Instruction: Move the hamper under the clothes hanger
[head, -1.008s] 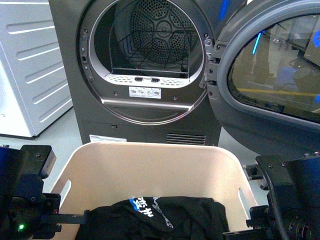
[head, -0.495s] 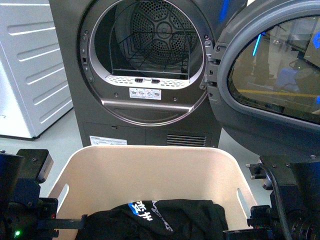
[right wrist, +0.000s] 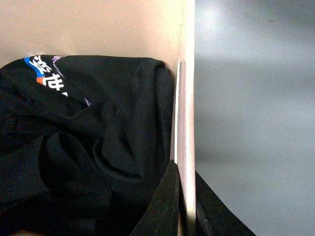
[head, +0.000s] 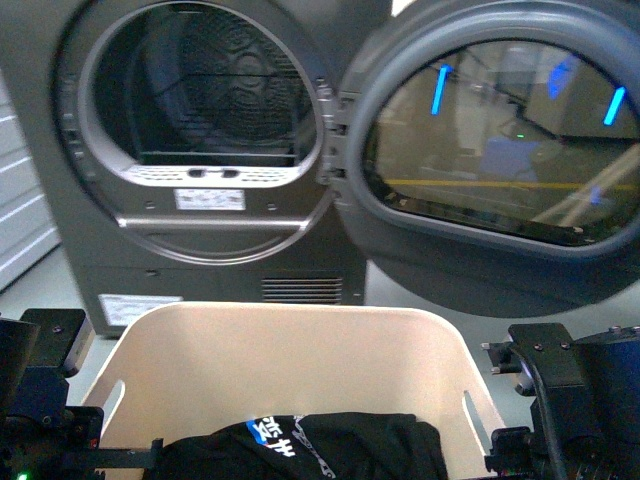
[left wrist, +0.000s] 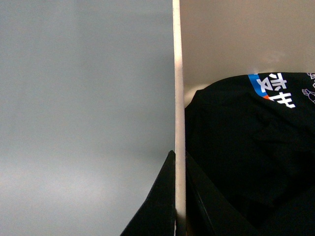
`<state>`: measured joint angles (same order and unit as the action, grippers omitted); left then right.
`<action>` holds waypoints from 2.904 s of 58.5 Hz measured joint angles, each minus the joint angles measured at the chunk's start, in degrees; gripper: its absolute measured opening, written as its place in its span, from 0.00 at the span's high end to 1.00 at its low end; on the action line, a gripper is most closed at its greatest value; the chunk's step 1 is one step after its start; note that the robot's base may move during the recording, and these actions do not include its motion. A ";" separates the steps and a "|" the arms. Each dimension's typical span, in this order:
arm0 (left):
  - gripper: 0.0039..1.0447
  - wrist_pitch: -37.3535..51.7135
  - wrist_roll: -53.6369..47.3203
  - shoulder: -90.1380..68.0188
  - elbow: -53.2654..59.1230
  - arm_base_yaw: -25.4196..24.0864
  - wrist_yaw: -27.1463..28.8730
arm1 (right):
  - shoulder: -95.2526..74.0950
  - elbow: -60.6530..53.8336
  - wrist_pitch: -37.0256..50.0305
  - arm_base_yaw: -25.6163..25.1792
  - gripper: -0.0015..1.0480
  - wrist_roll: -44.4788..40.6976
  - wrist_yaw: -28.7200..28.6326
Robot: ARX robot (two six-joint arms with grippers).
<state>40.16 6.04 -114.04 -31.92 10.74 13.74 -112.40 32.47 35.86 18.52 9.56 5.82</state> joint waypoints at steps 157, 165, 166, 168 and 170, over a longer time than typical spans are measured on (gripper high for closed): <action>0.96 15.17 2.40 -5.95 0.02 1.90 2.49 | -2.43 -1.42 10.40 0.26 0.97 4.42 9.18; 0.96 11.67 3.48 -8.59 -5.01 2.49 0.44 | -6.23 1.46 13.22 0.28 0.97 7.96 11.56; 0.96 10.80 3.56 -9.16 -5.92 2.54 0.22 | -6.73 1.97 12.68 0.17 0.97 8.39 11.41; 0.96 9.07 3.56 -10.36 -7.61 2.64 -0.02 | -7.87 2.86 11.89 0.04 0.97 8.76 11.08; 0.96 8.07 3.54 -11.32 -8.66 2.67 -0.31 | -8.79 3.39 11.39 -0.02 0.97 8.96 10.71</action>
<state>48.23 9.58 -125.36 -40.58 13.41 13.43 -121.19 35.86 47.24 18.50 18.52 16.53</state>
